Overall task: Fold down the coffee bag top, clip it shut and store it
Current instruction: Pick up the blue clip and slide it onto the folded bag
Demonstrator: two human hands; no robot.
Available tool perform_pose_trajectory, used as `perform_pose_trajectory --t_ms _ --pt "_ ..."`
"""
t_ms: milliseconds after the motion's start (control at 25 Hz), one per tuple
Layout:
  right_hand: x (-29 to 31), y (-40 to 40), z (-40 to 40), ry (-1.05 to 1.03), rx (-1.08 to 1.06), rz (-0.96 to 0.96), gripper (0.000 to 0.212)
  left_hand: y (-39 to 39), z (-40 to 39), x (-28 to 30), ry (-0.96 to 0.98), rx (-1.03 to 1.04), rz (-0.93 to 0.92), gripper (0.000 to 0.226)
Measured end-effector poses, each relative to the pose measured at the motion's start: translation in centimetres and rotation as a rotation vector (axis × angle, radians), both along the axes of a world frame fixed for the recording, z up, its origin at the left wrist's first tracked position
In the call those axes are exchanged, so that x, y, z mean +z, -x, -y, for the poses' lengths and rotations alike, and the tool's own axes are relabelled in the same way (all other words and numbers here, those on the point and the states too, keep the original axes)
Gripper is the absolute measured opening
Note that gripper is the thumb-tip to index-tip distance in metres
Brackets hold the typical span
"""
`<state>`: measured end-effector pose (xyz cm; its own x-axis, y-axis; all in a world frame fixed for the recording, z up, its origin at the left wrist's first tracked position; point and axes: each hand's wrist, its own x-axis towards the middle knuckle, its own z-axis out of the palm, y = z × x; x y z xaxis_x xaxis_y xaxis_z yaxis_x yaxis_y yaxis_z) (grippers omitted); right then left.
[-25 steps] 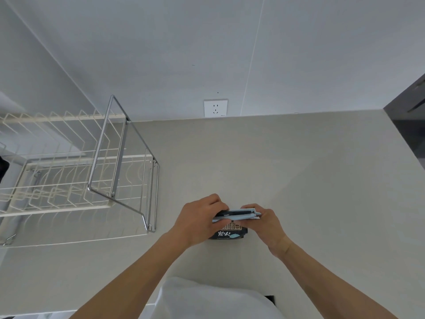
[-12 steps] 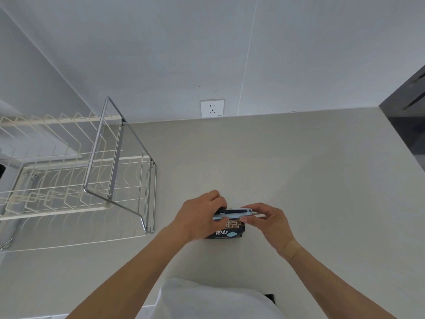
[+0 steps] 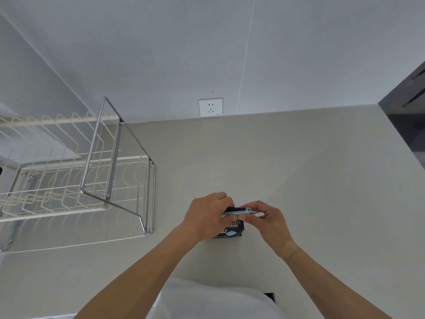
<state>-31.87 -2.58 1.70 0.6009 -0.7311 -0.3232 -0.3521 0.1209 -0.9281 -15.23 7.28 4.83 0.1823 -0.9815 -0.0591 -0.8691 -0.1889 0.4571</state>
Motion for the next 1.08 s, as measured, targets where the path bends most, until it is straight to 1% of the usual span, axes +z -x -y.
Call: perform_pose_trajectory --t_ms 240,440,520,560,640,680,760,880,960,1000,1080 --pt "-0.5 -0.1 -0.6 0.048 -0.071 -0.018 0.012 0.3 -0.2 -0.2 0.026 0.033 0.001 0.018" --pt "-0.3 -0.1 -0.8 0.087 -0.073 -0.020 0.018 0.3 -0.2 -0.1 0.041 0.039 0.014 0.023" --pt "-0.2 0.0 -0.7 0.083 -0.049 -0.032 0.016 -0.2 -0.2 0.2 0.033 0.017 -0.033 0.028" --pt "0.0 0.1 -0.6 0.072 -0.034 -0.029 0.016 -0.4 -0.3 0.5 0.038 0.014 -0.085 0.029" --pt "0.3 0.3 -0.4 0.058 0.002 -0.021 0.020 -0.4 -0.2 1.0 0.058 0.031 -0.180 0.021" --pt "0.5 0.3 -0.3 0.061 0.022 -0.022 0.023 -0.3 -0.1 1.2 0.067 0.031 -0.185 0.016" --pt "0.7 0.3 -0.3 0.049 0.043 -0.007 0.024 -0.2 0.1 1.4 0.076 -0.008 -0.119 0.013" --pt "0.9 0.2 -0.2 0.036 0.034 0.033 0.015 0.1 0.5 1.7 0.104 -0.135 0.046 0.013" --pt "0.9 0.2 -0.4 0.033 0.023 0.040 0.013 0.5 0.5 1.6 0.097 -0.186 0.154 0.009" --pt "0.8 0.3 -0.5 0.042 0.020 0.034 0.012 0.9 0.4 1.5 0.083 -0.194 0.184 0.009" --pt "0.7 0.3 -0.6 0.051 0.020 0.025 0.011 1.2 0.1 1.3 0.081 -0.187 0.173 0.014"
